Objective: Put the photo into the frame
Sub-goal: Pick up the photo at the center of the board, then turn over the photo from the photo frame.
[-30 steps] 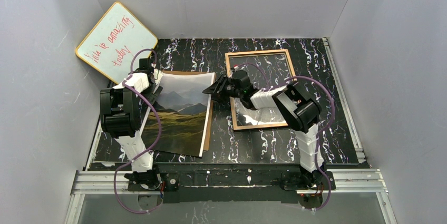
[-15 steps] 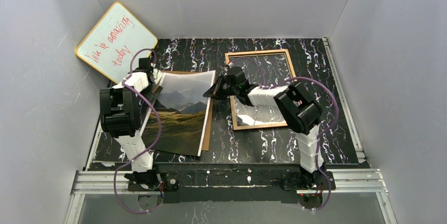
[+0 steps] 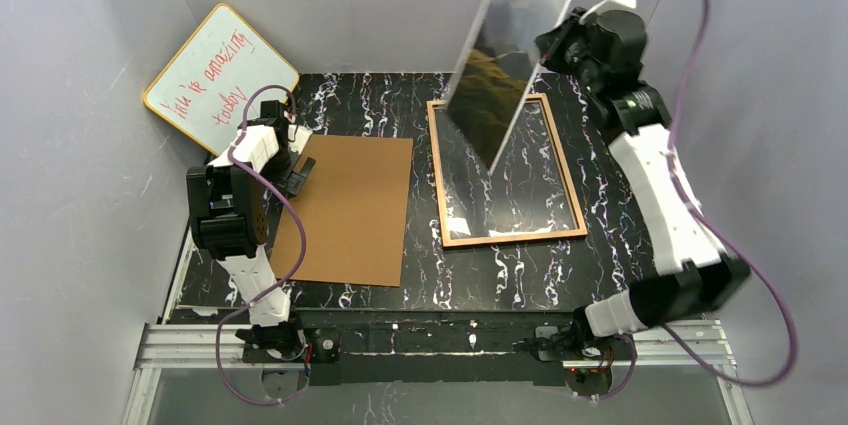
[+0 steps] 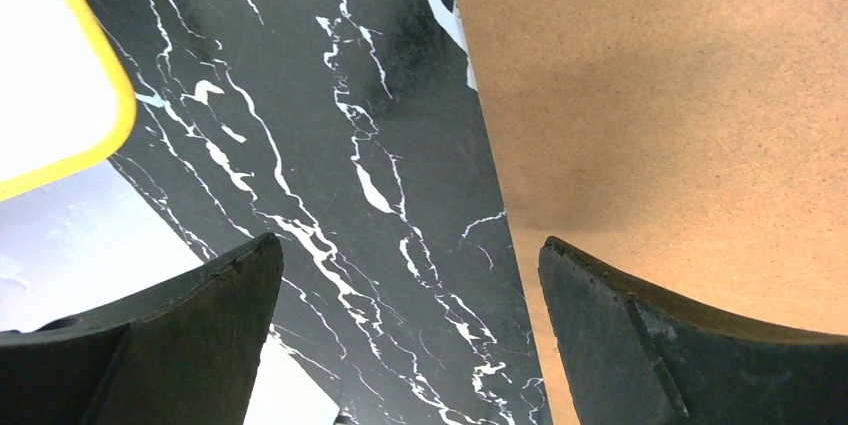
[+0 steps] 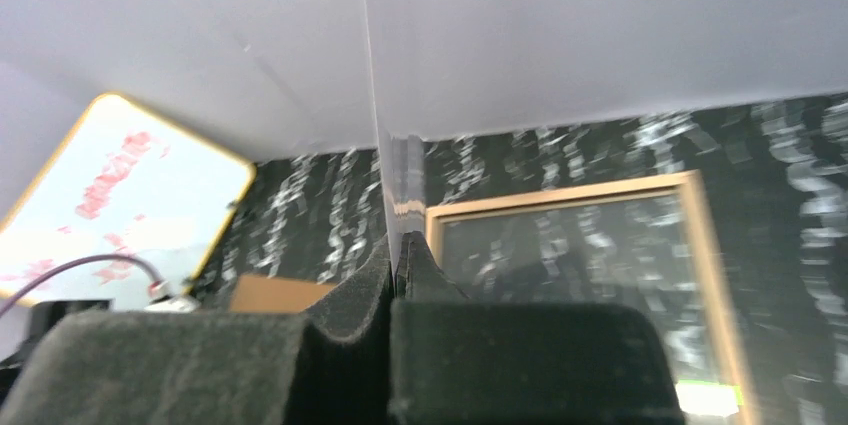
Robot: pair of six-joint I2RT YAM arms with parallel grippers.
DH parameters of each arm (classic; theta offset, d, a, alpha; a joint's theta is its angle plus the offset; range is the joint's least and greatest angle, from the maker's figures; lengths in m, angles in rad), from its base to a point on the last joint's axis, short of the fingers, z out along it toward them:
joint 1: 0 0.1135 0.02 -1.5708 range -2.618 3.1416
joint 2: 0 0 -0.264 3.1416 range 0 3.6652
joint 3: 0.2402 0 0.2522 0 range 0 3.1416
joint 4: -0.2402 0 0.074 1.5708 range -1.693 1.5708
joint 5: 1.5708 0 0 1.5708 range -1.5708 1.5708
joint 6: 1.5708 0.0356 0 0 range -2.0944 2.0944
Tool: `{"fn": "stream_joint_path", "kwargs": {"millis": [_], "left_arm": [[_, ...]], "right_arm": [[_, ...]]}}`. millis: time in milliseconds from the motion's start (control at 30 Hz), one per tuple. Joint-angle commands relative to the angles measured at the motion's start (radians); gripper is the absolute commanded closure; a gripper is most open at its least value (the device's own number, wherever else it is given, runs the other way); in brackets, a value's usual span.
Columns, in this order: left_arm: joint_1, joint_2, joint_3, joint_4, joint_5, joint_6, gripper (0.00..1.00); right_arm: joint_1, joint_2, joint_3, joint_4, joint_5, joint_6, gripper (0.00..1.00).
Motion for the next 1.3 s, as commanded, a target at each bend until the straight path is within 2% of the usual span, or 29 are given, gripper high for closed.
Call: {"fn": "stream_joint_path", "kwargs": {"millis": [0,167,300,400,433,500,567,733,967,1133,1267], "left_arm": [[-0.001,-0.052,0.032,-0.057,0.039,-0.027,0.02],[-0.002,-0.054,0.039,-0.068,0.041,-0.036,0.02],[-0.002,-0.068,0.03,-0.073,0.037,-0.031,0.02],[-0.002,-0.08,0.023,-0.072,0.026,-0.028,0.02],[-0.002,-0.081,0.021,-0.07,0.02,-0.028,0.02],[-0.002,-0.087,0.018,-0.064,0.018,-0.029,0.02],[-0.002,-0.093,0.016,-0.064,0.022,-0.031,0.02],[-0.002,-0.106,-0.004,-0.058,0.018,-0.03,0.02],[-0.002,-0.117,-0.028,-0.049,0.026,-0.018,0.02],[-0.002,-0.111,-0.038,-0.042,0.028,-0.016,0.02],[-0.002,-0.106,-0.044,-0.033,0.02,-0.007,0.02]], "right_arm": [[0.045,-0.161,0.048,-0.161,0.393,-0.276,0.99],[0.075,-0.108,0.13,-0.203,0.401,-0.358,0.99],[0.171,0.113,0.329,-0.381,0.431,-0.379,0.99],[0.243,0.283,0.437,-0.543,0.575,-0.348,0.99],[0.254,0.323,0.437,-0.57,0.613,-0.328,0.99],[0.259,0.376,0.404,-0.587,0.591,-0.269,0.99],[0.259,0.392,0.342,-0.576,0.57,-0.138,0.99],[0.242,0.351,0.166,-0.405,0.369,0.059,0.99],[0.241,0.518,0.371,-0.58,0.423,0.279,0.99],[0.241,0.535,0.357,-0.594,0.506,0.391,0.99],[0.243,0.548,0.355,-0.593,0.525,0.404,0.99]]}}
